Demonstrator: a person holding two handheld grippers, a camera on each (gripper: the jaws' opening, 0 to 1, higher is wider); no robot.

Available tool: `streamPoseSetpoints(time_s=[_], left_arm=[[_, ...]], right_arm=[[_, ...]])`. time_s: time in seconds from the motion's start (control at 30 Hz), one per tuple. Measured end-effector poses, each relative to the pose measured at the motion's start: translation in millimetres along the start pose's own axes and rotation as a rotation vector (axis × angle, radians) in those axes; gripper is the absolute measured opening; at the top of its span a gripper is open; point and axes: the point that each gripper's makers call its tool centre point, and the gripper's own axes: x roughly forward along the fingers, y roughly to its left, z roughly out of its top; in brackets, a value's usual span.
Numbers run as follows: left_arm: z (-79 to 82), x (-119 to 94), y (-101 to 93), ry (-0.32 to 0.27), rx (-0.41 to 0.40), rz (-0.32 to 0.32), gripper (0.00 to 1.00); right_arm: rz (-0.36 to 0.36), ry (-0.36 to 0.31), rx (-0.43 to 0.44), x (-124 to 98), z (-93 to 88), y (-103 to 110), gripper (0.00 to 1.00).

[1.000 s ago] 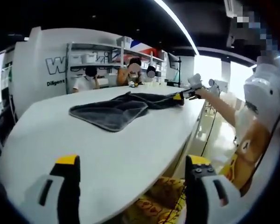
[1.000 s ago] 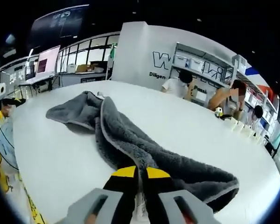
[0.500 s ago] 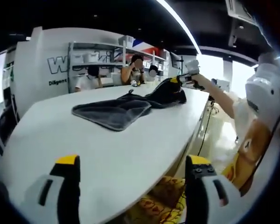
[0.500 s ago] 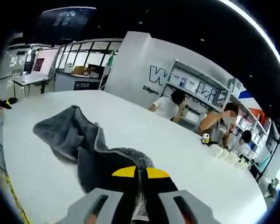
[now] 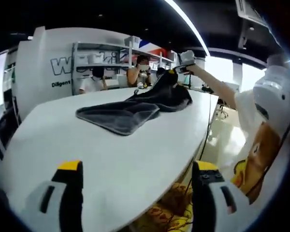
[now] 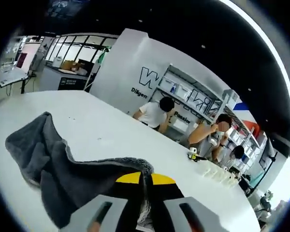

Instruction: Fold the towel on the table until its edges align and the towel forms a compact rectangular stack.

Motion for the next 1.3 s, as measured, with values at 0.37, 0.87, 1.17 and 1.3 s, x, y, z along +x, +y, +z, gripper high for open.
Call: streamPoseSetpoints(time_s=[0.37,0.87,1.17,1.3], left_arm=[[0.6,13.5,11.3,0.032,-0.010,0.026,0.98],[-5.4,30.1,23.2,0.076,-0.054,0.069,0.98],[-3.0,31.4,26.1,0.074,-0.060,0.086,0.98],[-3.1,31.5,24.1,0.077,-0.058,0.083,0.98]], right_arm=[[-0.082,0.111,-0.019,99.5,9.5,-29.2,0.04],[-0.008,0.396,-0.034,216.4,-93.3,26.7,0.05],[0.013,0.438,-0.041,226.0,-122.4,30.1,0.14],[0.016,0.432,-0.077,222.7,-125.9,26.4,0.33]])
